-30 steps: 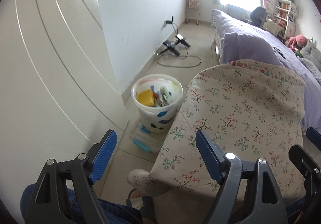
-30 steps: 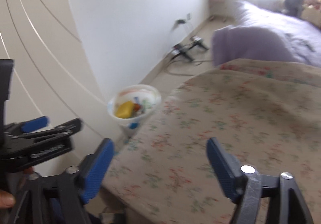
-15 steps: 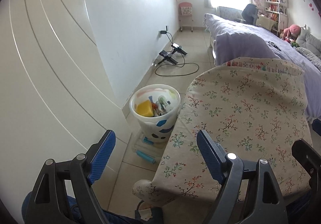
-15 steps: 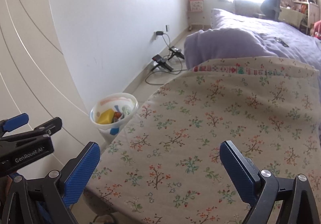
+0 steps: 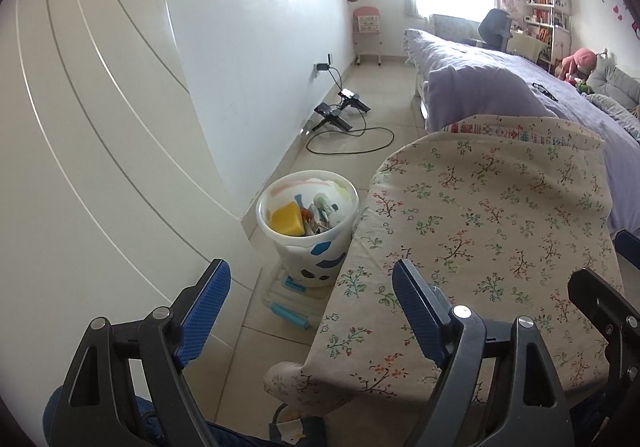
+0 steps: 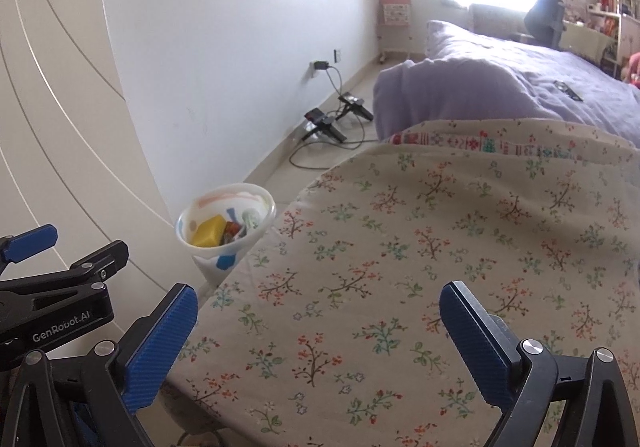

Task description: Collect trash

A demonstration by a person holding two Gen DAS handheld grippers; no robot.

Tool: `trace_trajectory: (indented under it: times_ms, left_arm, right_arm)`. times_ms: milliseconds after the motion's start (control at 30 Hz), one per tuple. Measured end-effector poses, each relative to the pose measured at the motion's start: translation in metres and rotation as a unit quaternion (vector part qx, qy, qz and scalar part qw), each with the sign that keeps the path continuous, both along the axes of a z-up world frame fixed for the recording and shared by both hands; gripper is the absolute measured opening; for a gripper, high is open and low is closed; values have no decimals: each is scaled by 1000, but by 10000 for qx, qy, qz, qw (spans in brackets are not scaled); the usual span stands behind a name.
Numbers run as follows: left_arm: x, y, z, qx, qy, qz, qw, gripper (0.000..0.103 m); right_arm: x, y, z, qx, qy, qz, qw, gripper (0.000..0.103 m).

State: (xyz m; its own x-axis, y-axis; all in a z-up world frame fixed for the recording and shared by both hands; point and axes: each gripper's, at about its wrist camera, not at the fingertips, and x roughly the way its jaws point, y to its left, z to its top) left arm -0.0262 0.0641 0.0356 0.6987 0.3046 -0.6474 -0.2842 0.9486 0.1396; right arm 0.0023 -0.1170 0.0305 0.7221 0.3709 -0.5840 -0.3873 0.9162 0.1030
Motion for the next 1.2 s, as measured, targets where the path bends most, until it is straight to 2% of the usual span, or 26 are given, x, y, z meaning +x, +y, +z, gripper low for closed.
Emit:
trace_trajectory:
  times_ms: [600, 1200]
  left_arm:
    - [-1, -3, 6, -161, -119, -256, 9995, 86]
    - [2, -7, 2, -258, -49, -443, 9987, 86]
  right_arm:
    - [7, -1, -3, -52, -13, -130, 9999, 101]
    - [8, -6, -1, -128, -97, -337, 9993, 101]
